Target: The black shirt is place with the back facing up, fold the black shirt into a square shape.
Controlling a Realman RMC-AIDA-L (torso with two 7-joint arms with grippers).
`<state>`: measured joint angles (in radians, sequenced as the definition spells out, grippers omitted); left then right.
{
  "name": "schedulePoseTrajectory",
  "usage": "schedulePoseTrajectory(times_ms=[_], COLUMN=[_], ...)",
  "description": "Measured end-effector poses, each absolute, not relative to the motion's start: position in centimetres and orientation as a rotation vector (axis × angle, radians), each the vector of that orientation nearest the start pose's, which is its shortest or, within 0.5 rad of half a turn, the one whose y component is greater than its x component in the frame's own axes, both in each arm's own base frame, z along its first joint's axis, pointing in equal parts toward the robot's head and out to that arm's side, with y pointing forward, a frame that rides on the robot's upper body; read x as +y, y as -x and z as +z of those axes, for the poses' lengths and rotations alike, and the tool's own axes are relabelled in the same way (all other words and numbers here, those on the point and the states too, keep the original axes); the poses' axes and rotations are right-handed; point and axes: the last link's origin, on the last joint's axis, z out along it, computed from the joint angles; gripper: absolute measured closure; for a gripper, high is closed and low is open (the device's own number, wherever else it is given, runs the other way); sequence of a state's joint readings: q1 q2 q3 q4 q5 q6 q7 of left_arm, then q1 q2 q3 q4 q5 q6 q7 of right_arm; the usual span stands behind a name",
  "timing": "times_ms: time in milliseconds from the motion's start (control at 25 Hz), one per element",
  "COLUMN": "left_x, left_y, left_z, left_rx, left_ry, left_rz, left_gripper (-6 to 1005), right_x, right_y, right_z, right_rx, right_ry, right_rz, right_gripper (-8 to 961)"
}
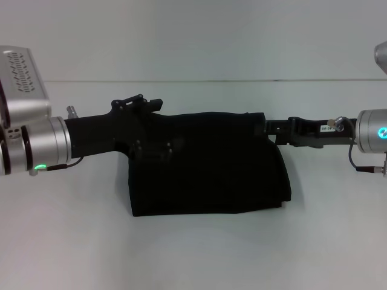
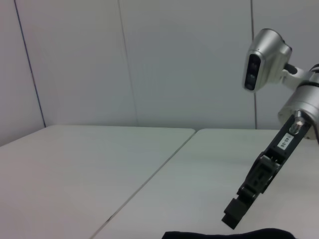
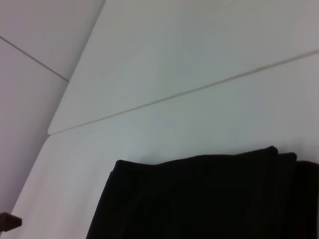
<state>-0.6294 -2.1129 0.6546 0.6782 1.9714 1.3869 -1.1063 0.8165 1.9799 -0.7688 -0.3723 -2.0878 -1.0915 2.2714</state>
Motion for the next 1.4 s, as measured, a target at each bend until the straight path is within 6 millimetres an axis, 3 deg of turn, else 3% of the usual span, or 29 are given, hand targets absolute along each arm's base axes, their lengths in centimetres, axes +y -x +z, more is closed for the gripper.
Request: schedulePoseTrajectory(times_ms=[920, 1400], left_x=[38.1, 38.1], left_y=[23.2, 23.1], left_z=[-0.5, -0.7], left_rx=[-0.184, -0.184], left_ry=[2.569, 2.570], left_rz=[-0.574, -0.573], left_gripper=[63, 63], right_x=[41.2, 41.8], right_y=[-23.5, -24.0], right_z=[-3.8, -3.9], right_rx=[1.741, 1.674], right_ry=[2.241, 2.207], right_rz=[0.483, 0.484], right_gripper=[300, 588])
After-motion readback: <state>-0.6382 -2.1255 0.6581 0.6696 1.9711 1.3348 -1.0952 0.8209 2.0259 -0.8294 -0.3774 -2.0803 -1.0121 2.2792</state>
